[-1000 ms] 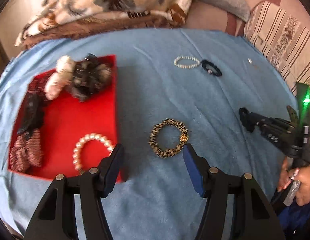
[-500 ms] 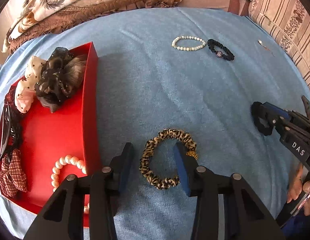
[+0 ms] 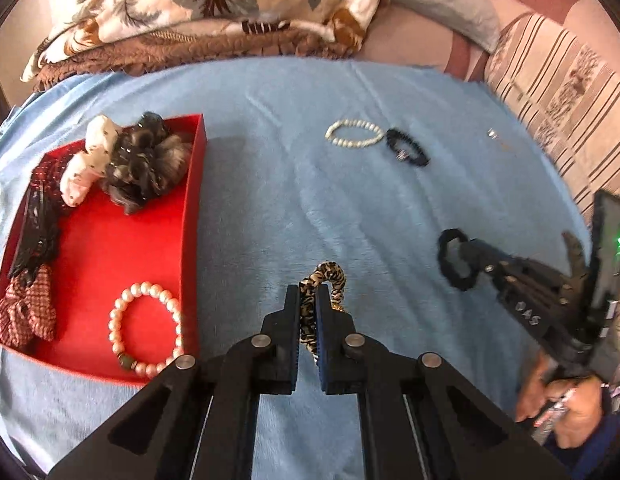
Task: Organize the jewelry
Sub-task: 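Grasp the leopard-print hair tie with the left gripper while right holds black hair tie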
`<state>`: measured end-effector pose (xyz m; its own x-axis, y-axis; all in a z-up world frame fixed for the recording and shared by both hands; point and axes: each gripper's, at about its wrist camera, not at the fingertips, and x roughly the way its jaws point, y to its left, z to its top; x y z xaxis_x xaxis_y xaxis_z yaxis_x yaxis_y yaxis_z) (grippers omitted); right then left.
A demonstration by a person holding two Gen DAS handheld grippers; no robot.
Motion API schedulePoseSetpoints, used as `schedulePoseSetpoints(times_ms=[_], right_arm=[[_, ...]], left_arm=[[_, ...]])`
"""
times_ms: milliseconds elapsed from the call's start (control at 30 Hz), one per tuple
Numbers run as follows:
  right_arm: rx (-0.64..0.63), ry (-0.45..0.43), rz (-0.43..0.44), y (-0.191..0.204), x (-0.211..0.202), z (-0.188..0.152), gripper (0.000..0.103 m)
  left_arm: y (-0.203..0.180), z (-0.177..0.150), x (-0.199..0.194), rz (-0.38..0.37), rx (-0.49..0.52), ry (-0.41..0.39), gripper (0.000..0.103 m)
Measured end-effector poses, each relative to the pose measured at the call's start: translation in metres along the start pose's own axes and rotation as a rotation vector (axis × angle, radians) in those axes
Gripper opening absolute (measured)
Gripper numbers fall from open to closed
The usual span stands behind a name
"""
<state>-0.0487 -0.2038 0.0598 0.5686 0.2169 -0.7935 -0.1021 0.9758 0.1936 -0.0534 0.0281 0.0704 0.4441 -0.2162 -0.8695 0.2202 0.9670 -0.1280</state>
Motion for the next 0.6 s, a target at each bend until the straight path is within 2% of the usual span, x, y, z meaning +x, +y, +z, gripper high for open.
schedulePoseSetpoints(times_ms=[133, 333, 600], right_arm=[[0.017, -0.017, 0.009, 0.000, -0.009, -0.003, 0.011], [0.040, -0.025, 0.009, 0.002, -0.018, -0.010, 0.011], [0.048, -0.017, 0.010, 0.011, -0.026, -0.028, 0.011]], left_arm=[[-0.002, -0.006, -0.022, -0.022, -0.025, -0.029, 0.007], [0.002, -0.020, -0.055, 0.009, -0.023, -0.086, 0.007], [0.025, -0.033, -0.084, 0.043, -0.076, -0.127, 0.007]])
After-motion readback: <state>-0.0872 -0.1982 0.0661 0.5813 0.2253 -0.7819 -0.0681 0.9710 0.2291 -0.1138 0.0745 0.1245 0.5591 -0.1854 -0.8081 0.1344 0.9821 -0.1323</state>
